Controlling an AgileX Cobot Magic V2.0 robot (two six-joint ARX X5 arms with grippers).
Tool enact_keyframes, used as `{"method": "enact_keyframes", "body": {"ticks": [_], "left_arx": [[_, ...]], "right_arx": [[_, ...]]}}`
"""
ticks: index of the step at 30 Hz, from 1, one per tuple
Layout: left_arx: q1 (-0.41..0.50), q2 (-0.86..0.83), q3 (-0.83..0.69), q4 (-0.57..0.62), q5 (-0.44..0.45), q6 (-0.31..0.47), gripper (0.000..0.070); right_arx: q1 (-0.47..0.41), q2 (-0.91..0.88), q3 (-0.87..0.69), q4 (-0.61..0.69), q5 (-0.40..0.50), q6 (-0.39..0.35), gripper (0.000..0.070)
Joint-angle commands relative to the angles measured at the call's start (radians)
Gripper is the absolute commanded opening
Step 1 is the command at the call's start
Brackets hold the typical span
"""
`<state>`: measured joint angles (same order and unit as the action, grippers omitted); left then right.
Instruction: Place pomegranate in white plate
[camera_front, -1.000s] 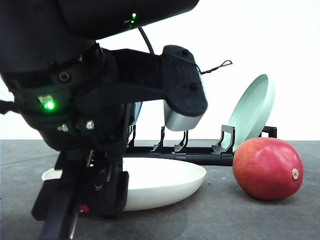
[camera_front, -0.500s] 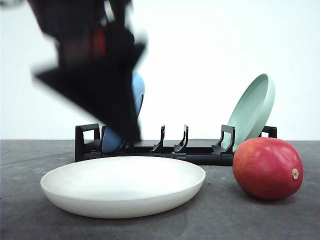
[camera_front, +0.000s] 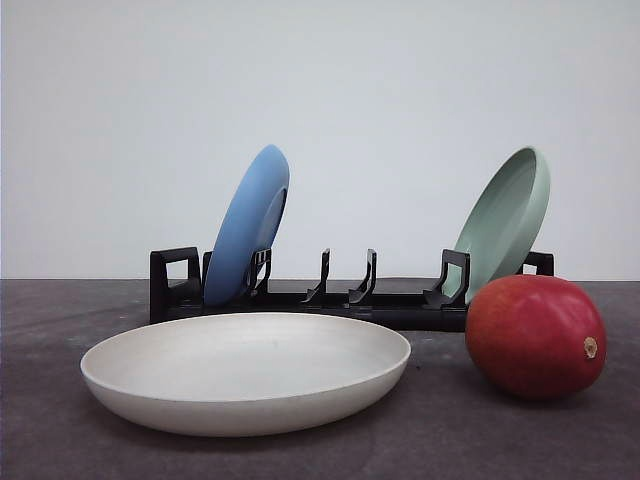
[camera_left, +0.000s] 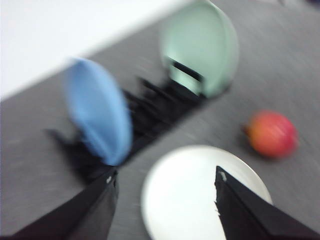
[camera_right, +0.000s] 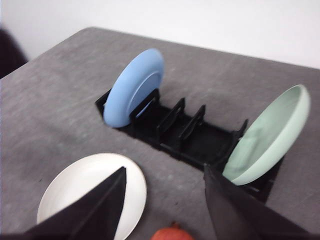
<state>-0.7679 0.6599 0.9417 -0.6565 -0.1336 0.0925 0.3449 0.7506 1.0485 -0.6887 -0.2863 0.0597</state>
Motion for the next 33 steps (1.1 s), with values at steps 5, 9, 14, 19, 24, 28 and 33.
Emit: {"method": "enact_keyframes", "body": {"ticks": [5,9,14,19,24,28,33], "left_arx": [[0.131,-0.144,0.013,-0.029,0.004,-0.007,0.0359],[0.142,-0.194,0.013,-0.019,0.004,-0.008,0.0359],[0.142,-0.193,0.013,-0.018,0.004,-0.025,0.0358],[0.142,-0.175,0.013,-0.018,0.004,-0.033,0.0355],[0.141,-0.166,0.013,-0.017,0.004,-0.035,0.0355],[0.141,-0.165,0.013,-0.017,0.004,-0.042,0.0355],[0.141,-0.165,0.013,-0.016,0.004,-0.042,0.0355]], "right_arx": [[0.072,0.023,0.016,-0.053,0.008,0.008,0.0323],[0.129,0.072,0.016,-0.129,0.103,0.011,0.0356],[0.177,0.163,0.016,-0.208,0.238,0.027,0.0493],[0.179,0.271,0.016,-0.261,0.242,0.067,0.05],[0.179,0.378,0.016,-0.29,0.242,0.082,0.0527],[0.193,0.448,0.016,-0.284,0.242,0.082,0.0575],[0.216,0.512,0.016,-0.258,0.244,0.083,0.0576]]}}
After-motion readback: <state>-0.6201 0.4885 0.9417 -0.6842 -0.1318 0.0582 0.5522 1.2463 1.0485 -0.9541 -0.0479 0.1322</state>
